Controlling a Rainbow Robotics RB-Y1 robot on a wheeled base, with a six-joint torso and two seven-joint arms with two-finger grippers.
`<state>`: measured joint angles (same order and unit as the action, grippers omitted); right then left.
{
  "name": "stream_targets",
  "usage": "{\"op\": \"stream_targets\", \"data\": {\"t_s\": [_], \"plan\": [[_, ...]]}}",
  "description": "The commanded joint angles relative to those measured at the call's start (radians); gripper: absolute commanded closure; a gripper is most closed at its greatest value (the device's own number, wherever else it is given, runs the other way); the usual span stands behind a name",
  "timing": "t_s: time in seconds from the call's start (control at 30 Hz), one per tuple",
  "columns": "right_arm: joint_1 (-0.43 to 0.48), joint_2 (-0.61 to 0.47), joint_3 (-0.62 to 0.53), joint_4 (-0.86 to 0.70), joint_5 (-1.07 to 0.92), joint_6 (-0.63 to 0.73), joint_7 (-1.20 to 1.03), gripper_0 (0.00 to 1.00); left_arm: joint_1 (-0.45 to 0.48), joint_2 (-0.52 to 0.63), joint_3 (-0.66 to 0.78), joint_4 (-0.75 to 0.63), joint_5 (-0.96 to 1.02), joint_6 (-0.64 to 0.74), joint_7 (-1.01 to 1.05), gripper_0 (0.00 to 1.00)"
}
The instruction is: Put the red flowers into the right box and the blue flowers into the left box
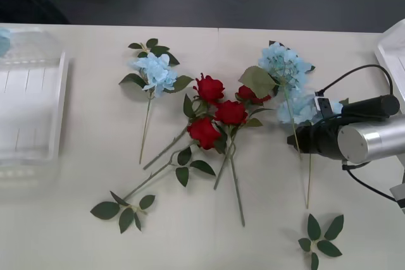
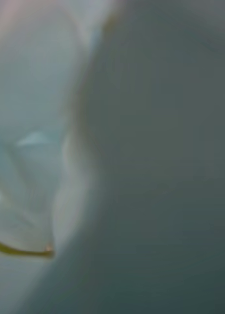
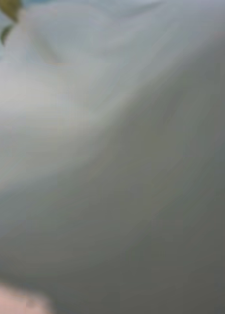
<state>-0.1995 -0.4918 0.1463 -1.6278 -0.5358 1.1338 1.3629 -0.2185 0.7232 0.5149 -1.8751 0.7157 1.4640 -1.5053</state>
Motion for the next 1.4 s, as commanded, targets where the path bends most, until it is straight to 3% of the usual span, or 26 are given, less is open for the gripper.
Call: {"op": "stream_targets", "data": {"t_s": [0.03,0.27,0.4,0.63,0.93,1.17,1.2,1.23,1.27,1.33,1.4], "plan": [[-0.014,-0.022,0.007,-0.001,0.011,0.021,0.028,1.0,-0.065,0.064,-0.012,0.142,0.01,-0.093,-0.055,1.0],[-0.014,-0.036,0.009,-0.001,0.007,0.026,0.03,1.0,-0.148,0.102,-0.068,0.41,-0.018,-0.186,-0.072,1.0],[-0.014,-0.044,0.006,-0.003,0.013,0.024,0.027,1.0,-0.156,0.102,-0.105,0.49,-0.061,-0.238,-0.079,1.0],[-0.014,-0.05,-0.042,-0.035,0.045,0.054,0.027,1.0,-0.17,0.102,-0.174,0.582,-0.07,-0.347,-0.079,1.0],[-0.011,-0.048,-0.225,-0.165,0.094,0.244,0.016,1.0,-0.202,0.071,-0.236,0.637,-0.085,-0.412,-0.079,1.0],[0.026,-0.048,-0.324,-0.239,0.085,0.291,0.01,1.0,-0.202,0.012,-0.236,0.645,-0.15,-0.453,-0.084,1.0],[0.034,-0.048,-0.338,-0.247,0.082,0.288,0.013,1.0,-0.203,0.012,-0.234,0.643,-0.145,-0.452,-0.084,0.94],[0.038,-0.048,-0.353,-0.257,0.069,0.285,0.018,1.0,-0.202,0.012,-0.234,0.645,-0.142,-0.453,-0.085,0.66],[0.04,-0.048,-0.363,-0.264,0.059,0.282,0.019,1.0,-0.202,0.012,-0.233,0.643,-0.14,-0.452,-0.087,0.51],[0.045,-0.048,-0.401,-0.288,0.002,0.262,0.022,1.0,-0.202,0.012,-0.228,0.639,-0.134,-0.452,-0.096,0.05],[0.046,-0.048,-0.427,-0.305,-0.053,0.228,0.025,1.0,-0.202,0.012,-0.226,0.633,-0.125,-0.445,-0.101,0.0]]}}
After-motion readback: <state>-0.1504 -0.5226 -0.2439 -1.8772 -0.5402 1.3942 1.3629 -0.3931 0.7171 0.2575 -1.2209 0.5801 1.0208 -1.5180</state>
